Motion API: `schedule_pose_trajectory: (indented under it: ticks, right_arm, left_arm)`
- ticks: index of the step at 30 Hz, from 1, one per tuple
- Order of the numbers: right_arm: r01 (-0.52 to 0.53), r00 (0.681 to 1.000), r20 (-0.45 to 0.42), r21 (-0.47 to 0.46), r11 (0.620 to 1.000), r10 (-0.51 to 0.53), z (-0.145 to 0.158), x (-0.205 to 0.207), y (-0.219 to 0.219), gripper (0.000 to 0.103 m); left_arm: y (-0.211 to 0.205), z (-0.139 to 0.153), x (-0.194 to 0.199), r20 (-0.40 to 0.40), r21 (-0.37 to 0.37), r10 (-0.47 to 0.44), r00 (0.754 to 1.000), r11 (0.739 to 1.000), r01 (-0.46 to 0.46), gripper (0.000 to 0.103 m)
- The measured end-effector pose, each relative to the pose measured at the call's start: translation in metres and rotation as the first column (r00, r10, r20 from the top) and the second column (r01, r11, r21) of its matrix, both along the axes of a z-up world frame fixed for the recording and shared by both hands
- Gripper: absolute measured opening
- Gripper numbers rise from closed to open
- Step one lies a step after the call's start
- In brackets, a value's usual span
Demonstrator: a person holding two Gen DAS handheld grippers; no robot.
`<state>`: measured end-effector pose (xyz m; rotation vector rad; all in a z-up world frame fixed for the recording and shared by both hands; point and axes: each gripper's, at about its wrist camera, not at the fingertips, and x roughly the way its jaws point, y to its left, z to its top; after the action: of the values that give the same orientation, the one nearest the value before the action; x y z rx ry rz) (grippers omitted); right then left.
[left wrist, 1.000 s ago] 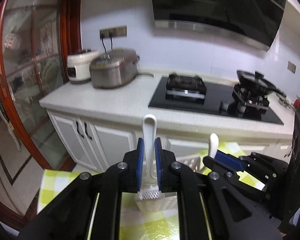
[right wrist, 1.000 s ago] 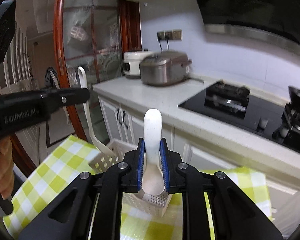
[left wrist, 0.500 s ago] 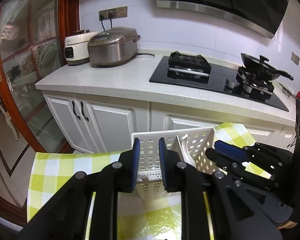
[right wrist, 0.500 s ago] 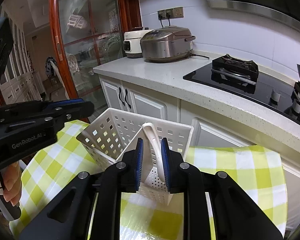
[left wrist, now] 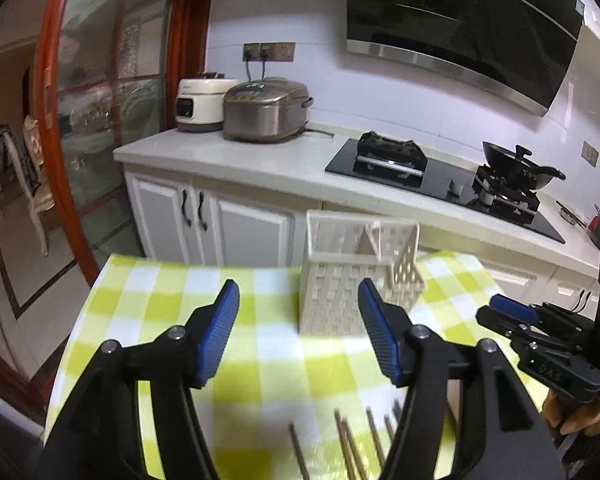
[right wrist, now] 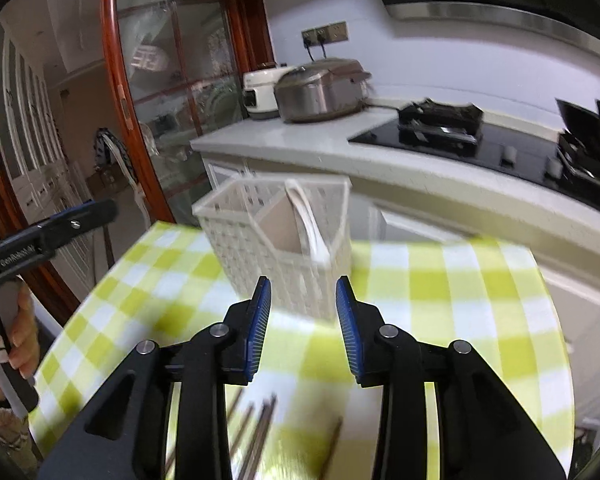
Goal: Organize utensils
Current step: 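Move both tools back over the chopsticks and close the right tool on one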
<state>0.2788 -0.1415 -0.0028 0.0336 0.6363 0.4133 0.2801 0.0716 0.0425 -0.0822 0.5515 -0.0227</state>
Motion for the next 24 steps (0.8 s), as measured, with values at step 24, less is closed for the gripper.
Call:
schedule_pose_trajectory:
  ticks: [24]
  right_arm:
    - [0.069, 0.997, -0.03, -0.026, 0.997, -0.069, -0.066, -0.121, -0.017, 0.034]
  left_arm:
    - [-0.011, -0.097, -0.135, -0.075, -0.045, 0.069, 0.995, 0.996, -0.073, 0.082]
